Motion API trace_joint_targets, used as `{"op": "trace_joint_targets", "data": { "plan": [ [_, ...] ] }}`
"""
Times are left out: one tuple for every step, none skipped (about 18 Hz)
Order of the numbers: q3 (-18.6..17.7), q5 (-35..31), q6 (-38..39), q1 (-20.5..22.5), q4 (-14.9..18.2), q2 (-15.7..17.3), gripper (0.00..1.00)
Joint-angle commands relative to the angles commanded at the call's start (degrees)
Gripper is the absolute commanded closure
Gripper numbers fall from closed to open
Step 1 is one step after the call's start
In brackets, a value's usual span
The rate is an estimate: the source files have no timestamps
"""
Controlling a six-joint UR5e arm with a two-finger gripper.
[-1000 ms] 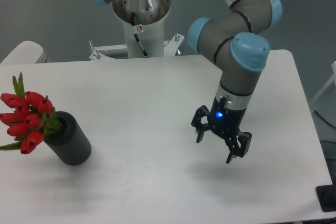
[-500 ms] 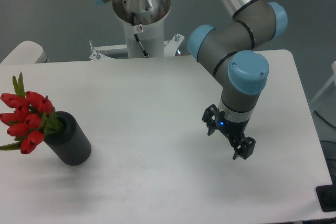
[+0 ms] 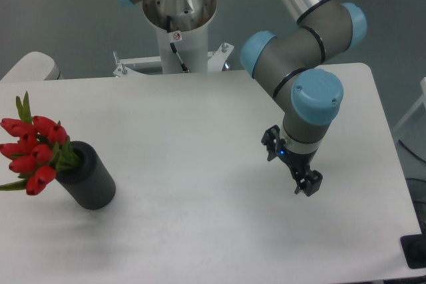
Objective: Insert the flowers into the vase
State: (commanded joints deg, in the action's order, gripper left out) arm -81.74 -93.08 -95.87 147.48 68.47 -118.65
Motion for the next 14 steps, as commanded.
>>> {"op": "trace_joint_targets", "data": {
  "plan": [
    [0.09, 0.09, -0.97, 0.09, 0.08, -0.09, 0.00],
    [-0.17, 0.17, -1.68, 0.17, 0.09, -0.09, 0.00],
    [0.00, 0.26, -2.03, 0.09, 0.09, -0.18, 0.00],
    [0.44, 0.35, -2.12, 0.09, 0.09, -0.26, 0.00],
    [0.44, 0.44, -2.21, 0.09, 0.00, -0.44, 0.00],
    [0.35, 0.61, -2.21, 0.17, -0.35, -0.44, 0.00],
    [0.09, 0.62, -2.21, 0.18, -0.70, -0.44, 0.00],
    [-0.09, 0.62, -2.21, 0.18, -0.79, -0.44, 0.00],
    [-0.09, 0.70, -2.21, 0.18, -0.79, -0.44, 0.00],
    [0.00, 0.70, -2.21, 0.18, -0.88, -0.53, 0.00],
    [0.00, 0.88, -2.21, 0.26, -0.88, -0.62, 0.00],
    [-0.17, 1.05, -2.21, 0.61, -0.97, -0.62, 0.00],
    [-0.26, 1.66, -2.21, 0.96, -0.97, -0.53, 0.00],
    [-0.26, 2.37, -2.21, 1.05, -0.97, -0.53, 0.00]
  ]
}}
